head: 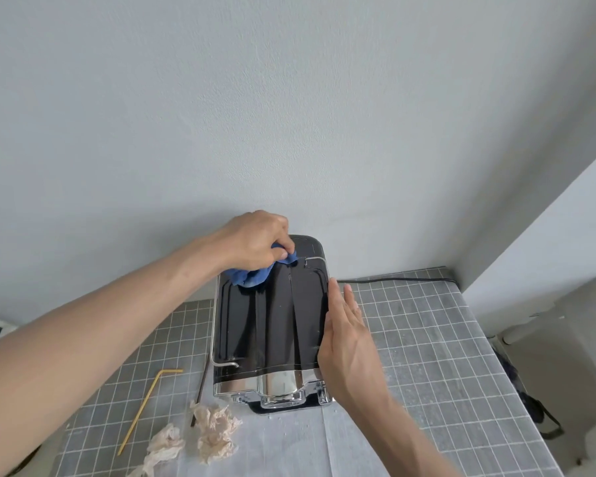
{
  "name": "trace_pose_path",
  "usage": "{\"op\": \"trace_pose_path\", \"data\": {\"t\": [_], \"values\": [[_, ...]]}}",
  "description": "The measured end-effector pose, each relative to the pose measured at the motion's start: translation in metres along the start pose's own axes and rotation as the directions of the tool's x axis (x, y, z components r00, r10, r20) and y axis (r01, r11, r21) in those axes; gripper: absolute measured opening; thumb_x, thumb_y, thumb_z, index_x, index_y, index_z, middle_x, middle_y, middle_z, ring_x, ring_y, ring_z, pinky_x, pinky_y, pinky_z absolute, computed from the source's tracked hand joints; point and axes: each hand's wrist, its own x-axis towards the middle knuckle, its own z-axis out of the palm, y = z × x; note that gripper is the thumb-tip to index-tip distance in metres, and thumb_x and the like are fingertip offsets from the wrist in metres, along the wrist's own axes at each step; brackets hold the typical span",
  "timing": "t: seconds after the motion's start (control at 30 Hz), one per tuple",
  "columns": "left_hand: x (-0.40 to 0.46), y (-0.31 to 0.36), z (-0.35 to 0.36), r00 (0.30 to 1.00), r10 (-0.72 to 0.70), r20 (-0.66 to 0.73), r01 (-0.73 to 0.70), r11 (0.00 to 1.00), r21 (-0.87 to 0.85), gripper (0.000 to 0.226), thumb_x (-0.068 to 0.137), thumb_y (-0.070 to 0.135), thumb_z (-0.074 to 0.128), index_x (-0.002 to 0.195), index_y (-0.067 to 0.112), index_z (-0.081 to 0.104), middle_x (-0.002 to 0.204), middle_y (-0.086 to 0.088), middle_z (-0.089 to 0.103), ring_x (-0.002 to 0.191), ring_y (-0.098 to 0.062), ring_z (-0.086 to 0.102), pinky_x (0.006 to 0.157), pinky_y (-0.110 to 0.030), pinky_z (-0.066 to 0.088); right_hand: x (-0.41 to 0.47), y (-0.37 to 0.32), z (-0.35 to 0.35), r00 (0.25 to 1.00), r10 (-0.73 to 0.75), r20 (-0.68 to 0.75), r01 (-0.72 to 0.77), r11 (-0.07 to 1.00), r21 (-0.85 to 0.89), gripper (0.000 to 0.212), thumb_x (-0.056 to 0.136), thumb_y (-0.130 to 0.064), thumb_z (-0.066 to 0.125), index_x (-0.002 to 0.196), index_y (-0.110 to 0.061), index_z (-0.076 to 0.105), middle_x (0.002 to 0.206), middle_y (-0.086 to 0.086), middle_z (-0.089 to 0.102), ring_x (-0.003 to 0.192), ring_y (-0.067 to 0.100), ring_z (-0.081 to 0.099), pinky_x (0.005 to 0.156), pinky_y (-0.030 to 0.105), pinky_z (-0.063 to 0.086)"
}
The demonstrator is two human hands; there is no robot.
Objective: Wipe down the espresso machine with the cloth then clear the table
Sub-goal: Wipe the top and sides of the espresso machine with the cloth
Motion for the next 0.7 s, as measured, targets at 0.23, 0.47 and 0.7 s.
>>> {"op": "trace_pose_path", "data": {"t": [0.23, 0.47, 0.7], "values": [[0.015, 0.031, 0.015, 0.989, -0.025, -0.144, 0.016, 0.998, -0.063, 0.012, 0.093, 0.032, 0.069, 0.098, 0.035, 0.079, 0.094, 0.015, 0.066, 0.095, -0.013, 0.061, 0.080, -0.037, 0.049, 0.002, -0.001, 0.000, 1.000, 0.005, 0.004, -0.005, 1.000, 0.009, 0.064, 0.101, -0.005, 0.021, 0.163, -0.017, 0.009, 0.167, -0.007, 0.024, 0.156, 0.011, -0.001, 0.120, 0.014, 0.008], [-0.007, 0.010, 0.012, 0.984, -0.116, -0.136, 0.113, 0.993, -0.027, 0.011, 0.094, 0.038, 0.065, 0.099, 0.040, 0.076, 0.102, 0.019, 0.063, 0.098, -0.009, 0.056, 0.077, -0.034, 0.044, 0.001, -0.005, 0.000, 1.000, 0.007, -0.001, -0.007, 1.000, -0.007, 0.063, 0.102, -0.002, 0.023, 0.163, -0.014, 0.012, 0.167, -0.005, 0.024, 0.156, 0.011, -0.001, 0.125, 0.024, 0.014], [-0.019, 0.019, 0.017, 0.965, -0.191, -0.179, 0.190, 0.982, -0.019, 0.006, 0.092, 0.024, 0.059, 0.091, 0.029, 0.062, 0.101, 0.013, 0.063, 0.093, -0.017, 0.061, 0.080, -0.037, 0.051, 0.001, -0.004, 0.000, 1.000, 0.021, 0.007, -0.020, 0.999, -0.028, 0.065, 0.101, 0.000, 0.022, 0.163, -0.018, 0.009, 0.168, -0.008, 0.020, 0.156, 0.009, -0.002, 0.123, 0.020, 0.014]]}}
